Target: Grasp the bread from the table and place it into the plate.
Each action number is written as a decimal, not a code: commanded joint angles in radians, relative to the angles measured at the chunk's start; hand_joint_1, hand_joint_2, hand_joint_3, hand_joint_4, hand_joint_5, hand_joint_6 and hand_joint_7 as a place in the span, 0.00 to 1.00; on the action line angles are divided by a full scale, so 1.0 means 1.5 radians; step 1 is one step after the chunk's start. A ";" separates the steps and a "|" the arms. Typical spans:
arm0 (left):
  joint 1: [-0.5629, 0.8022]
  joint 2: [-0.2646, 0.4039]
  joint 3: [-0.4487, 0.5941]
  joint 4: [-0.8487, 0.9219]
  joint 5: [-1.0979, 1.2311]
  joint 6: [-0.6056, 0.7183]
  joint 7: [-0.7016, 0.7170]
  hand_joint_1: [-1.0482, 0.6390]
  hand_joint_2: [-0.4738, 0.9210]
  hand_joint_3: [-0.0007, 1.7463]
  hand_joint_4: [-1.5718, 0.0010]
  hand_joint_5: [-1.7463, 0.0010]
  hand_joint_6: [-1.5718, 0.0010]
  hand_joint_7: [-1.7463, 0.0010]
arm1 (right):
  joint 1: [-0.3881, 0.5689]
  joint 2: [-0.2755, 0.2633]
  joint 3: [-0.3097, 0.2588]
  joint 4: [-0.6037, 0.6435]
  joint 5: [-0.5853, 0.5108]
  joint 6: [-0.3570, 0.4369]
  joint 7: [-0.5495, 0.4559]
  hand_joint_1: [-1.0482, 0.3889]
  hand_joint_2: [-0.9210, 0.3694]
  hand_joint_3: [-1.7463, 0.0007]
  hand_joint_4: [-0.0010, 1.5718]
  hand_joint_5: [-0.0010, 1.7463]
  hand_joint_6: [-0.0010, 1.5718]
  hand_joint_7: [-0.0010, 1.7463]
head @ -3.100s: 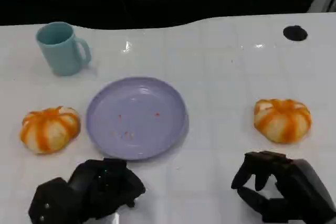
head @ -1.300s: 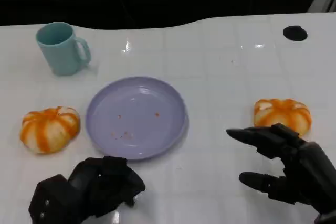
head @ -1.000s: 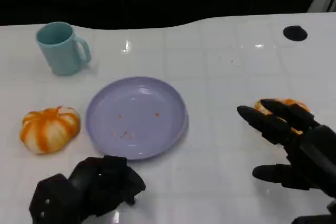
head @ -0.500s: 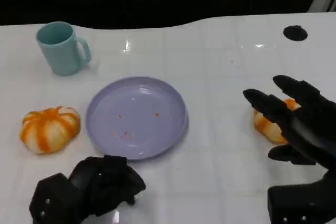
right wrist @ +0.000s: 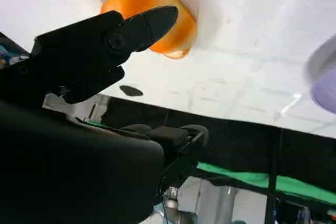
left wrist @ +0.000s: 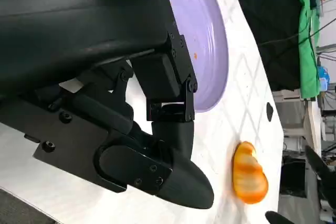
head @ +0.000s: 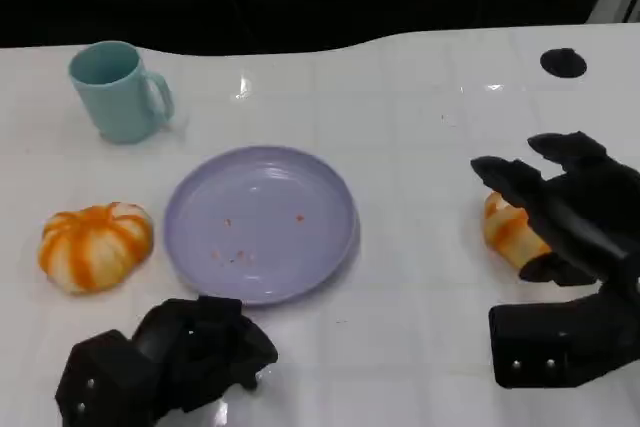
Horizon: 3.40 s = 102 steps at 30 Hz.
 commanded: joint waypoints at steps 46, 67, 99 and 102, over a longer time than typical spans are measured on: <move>0.026 0.009 0.004 -0.037 0.003 0.014 0.004 0.02 0.98 0.00 0.46 0.11 0.21 0.54 | -0.190 0.052 0.088 0.466 0.117 -0.048 -0.181 0.69 0.01 1.00 0.56 0.81 0.78 0.07; 0.028 0.008 0.003 -0.045 0.004 0.020 0.004 0.02 0.97 0.00 0.46 0.11 0.21 0.54 | -0.206 0.059 0.122 0.542 0.110 -0.171 -0.428 0.68 0.03 0.99 0.57 1.00 0.51 0.88; 0.035 0.007 -0.003 -0.048 0.007 0.017 0.001 0.02 0.98 0.00 0.44 0.11 0.21 0.55 | -0.232 0.194 0.120 0.390 0.174 -0.265 -0.352 0.67 0.51 0.26 0.61 1.00 0.51 0.93; 0.036 0.005 -0.005 -0.048 0.005 0.017 0.000 0.02 0.97 0.00 0.44 0.11 0.21 0.55 | -0.255 0.220 0.129 0.417 0.170 -0.266 -0.349 0.67 0.49 0.28 0.60 1.00 0.50 0.94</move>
